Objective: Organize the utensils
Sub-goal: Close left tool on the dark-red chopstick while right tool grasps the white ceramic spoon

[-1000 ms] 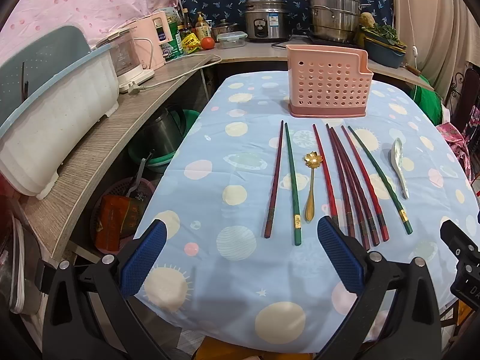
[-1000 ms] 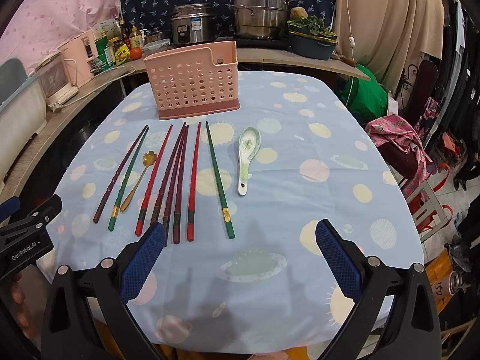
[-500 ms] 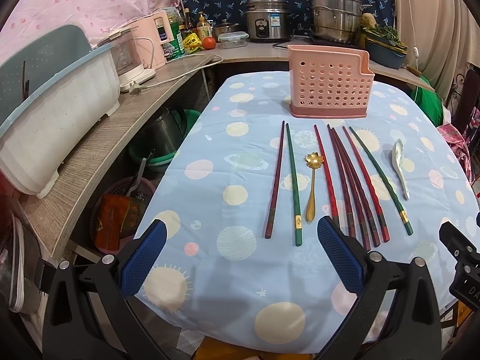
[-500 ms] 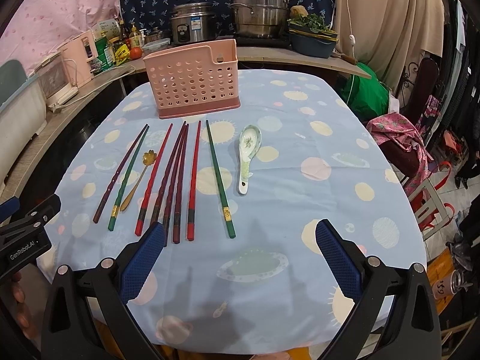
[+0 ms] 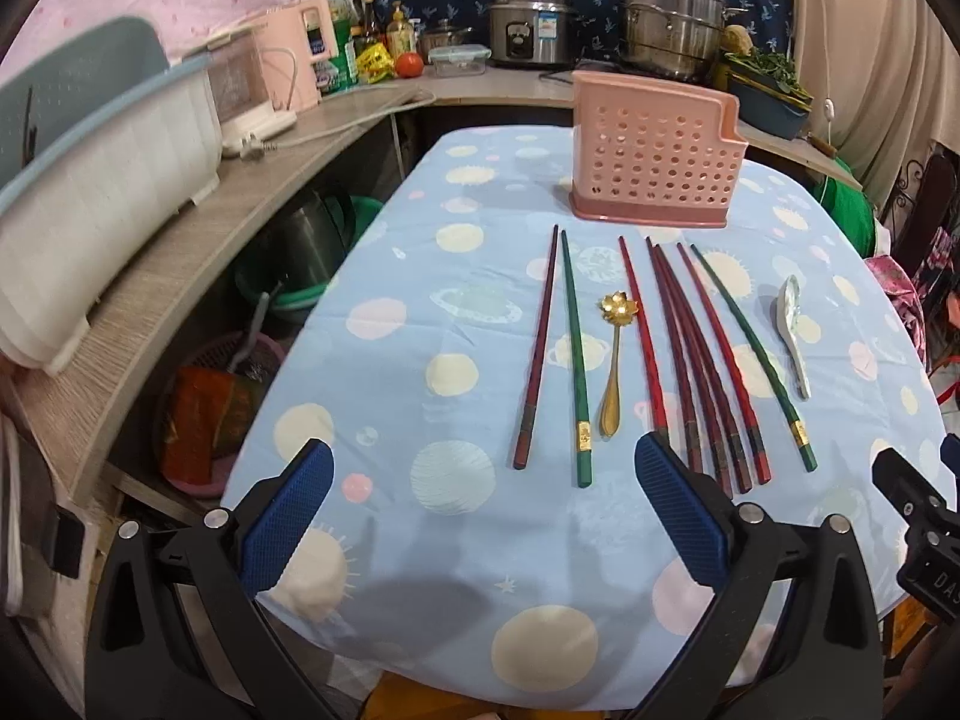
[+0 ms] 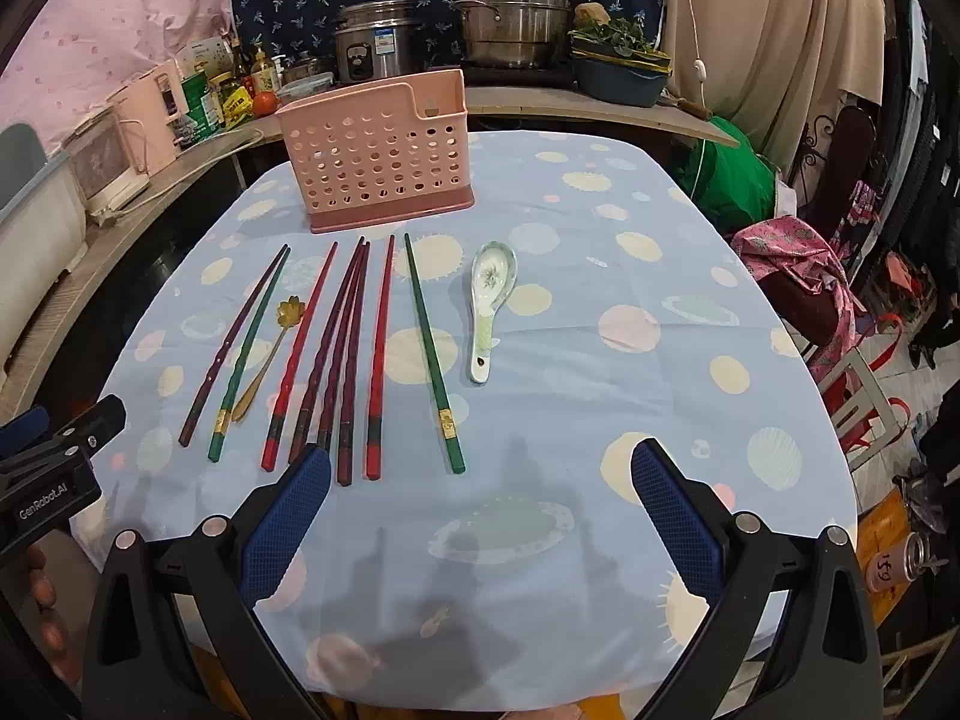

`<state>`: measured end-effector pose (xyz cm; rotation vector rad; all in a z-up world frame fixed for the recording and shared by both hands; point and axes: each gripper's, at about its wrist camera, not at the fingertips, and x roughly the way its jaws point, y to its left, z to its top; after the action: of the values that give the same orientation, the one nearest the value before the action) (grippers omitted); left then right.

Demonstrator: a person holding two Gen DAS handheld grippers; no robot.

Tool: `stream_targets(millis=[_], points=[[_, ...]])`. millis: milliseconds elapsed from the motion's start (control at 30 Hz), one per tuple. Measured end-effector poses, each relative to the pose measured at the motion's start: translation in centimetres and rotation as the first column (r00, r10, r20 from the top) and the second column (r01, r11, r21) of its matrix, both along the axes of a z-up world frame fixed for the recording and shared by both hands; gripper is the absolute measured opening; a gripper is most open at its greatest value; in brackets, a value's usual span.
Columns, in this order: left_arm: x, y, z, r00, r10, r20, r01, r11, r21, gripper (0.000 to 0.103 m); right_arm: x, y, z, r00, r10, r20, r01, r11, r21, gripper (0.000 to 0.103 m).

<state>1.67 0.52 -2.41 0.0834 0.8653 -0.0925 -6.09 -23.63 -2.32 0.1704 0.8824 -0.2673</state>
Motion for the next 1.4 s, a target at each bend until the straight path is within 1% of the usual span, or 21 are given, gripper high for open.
stream_targets(millis=[100, 267, 400, 467, 533, 567, 600, 667, 733, 767, 833, 900, 933, 967, 1000, 1133, 1167, 1200, 1267, 1333, 1400], points=[[0.9, 0.5, -0.9, 1.0, 0.017, -0.009, -0.017, 1.0, -0.001, 0.096, 0.3, -0.4, -0.4, 1.0, -0.007, -0.008, 0.007, 1.0, 0.01, 0.096], [2.5, 0.7, -2.6, 0.999, 0.013, -0.036, -0.013, 1.0, 0.001, 0.095, 1.0, -0.9, -1.0, 1.0, -0.013, -0.024, 0.013, 1.0, 0.024, 0.096], [3.9, 0.5, -4.4, 0.997, -0.002, -0.078, 0.002, 1.0, -0.001, 0.085, 1.9, -1.3, -1.7, 0.999, -0.013, -0.04, 0.014, 0.999, 0.032, 0.096], [4.6, 0.4, -5.1, 0.995, -0.008, -0.102, 0.007, 1.0, -0.008, 0.082, 2.3, -1.5, -1.9, 0.999, -0.013, -0.047, 0.015, 0.999, 0.037, 0.096], [5.1, 0.3, -5.8, 0.993, -0.012, -0.115, 0.011, 1.0, -0.005, 0.077, 2.7, -1.8, -2.2, 0.998, -0.016, -0.052, 0.018, 0.999, 0.039, 0.096], [5.4, 0.2, -6.1, 0.992, -0.016, -0.125, 0.016, 1.0, -0.007, 0.071, 2.9, -2.0, -2.3, 0.998, -0.019, -0.054, 0.021, 0.999, 0.039, 0.096], [5.6, 0.1, -6.3, 0.991, -0.019, -0.134, 0.018, 1.0, -0.009, 0.067, 3.1, -2.2, -2.4, 0.998, -0.023, -0.056, 0.026, 0.999, 0.042, 0.096], [5.8, 0.0, -6.7, 0.989, -0.027, -0.149, 0.024, 1.0, -0.016, 0.063, 3.5, -2.6, -2.6, 0.998, -0.03, -0.059, 0.033, 0.998, 0.051, 0.096], [6.0, -0.1, -6.9, 0.986, -0.041, -0.161, 0.038, 0.999, -0.024, 0.054, 3.9, -2.9, -2.7, 0.998, -0.036, -0.059, 0.039, 0.998, 0.056, 0.096], [6.1, -0.1, -7.1, 0.984, -0.051, -0.169, 0.046, 0.999, -0.029, 0.048, 4.0, -3.0, -2.7, 0.998, -0.037, -0.059, 0.041, 0.998, 0.057, 0.096], [6.1, -0.2, -7.1, 0.983, -0.06, -0.172, 0.055, 0.998, -0.031, 0.041, 4.5, -3.2, -2.8, 0.998, -0.038, -0.059, 0.041, 0.998, 0.055, 0.094], [6.2, -0.4, -7.1, 0.982, -0.072, -0.174, 0.068, 0.997, -0.033, 0.026, 5.0, -3.4, -2.9, 0.997, -0.039, -0.061, 0.042, 0.998, 0.047, 0.091], [6.2, -0.4, -7.0, 0.981, -0.075, -0.178, 0.07, 0.997, -0.037, 0.023, 5.2, -3.4, -2.9, 0.997, -0.039, -0.059, 0.042, 0.998, 0.046, 0.087], [6.3, -0.5, -7.0, 0.98, -0.077, -0.182, 0.071, 0.997, -0.04, 0.015, 5.6, -3.5, -2.9, 0.998, -0.04, -0.058, 0.043, 0.998, 0.045, 0.084], [6.3, -0.5, -7.0, 0.979, -0.078, -0.186, 0.071, 0.997, -0.041, 0.011, 6.0, -3.7, -3.0, 0.998, -0.04, -0.057, 0.042, 0.998, 0.048, 0.083], [6.5, -0.7, -6.9, 0.977, -0.081, -0.195, 0.074, 0.996, -0.044, 0.009, 7.6, -4.3, -3.4, 0.998, -0.036, -0.054, 0.04, 0.997, 0.068, 0.067], [6.5, -0.8, -6.9, 0.978, -0.081, -0.194, 0.075, 0.996, -0.04, 0.009, 8.0, -4.5, -3.6, 0.998, -0.032, -0.054, 0.037, 0.996, 0.082, 0.06], [6.5, -0.9, -7.0, 0.978, -0.08, -0.194, 0.074, 0.997, -0.035, 0.009, 8.5, -4.6, -3.9, 0.998, -0.029, -0.06, 0.035, 0.995, 0.096, 0.057], [6.6, -1.0, -7.0, 0.978, -0.079, -0.193, 0.074, 0.997, -0.033, 0.009, 9.4, -4.8, -4.5, 0.997, -0.022, -0.074, 0.031, 0.992, 0.119, 0.042], [6.5, -1.0, -7.0, 0.978, -0.078, -0.192, 0.073, 0.997, -0.032, 0.009, 10.0, -4.9, -5.2, 0.996, -0.017, -0.087, 0.029, 0.99, 0.137, 0.035], [6.5, -1.0, -7.0, 0.979, -0.078, -0.189, 0.074, 0.997, -0.029, 0.009, 10.3, -4.9, -5.8, 0.995, -0.014, -0.099, 0.029, 0.989, 0.147, 0.032]])
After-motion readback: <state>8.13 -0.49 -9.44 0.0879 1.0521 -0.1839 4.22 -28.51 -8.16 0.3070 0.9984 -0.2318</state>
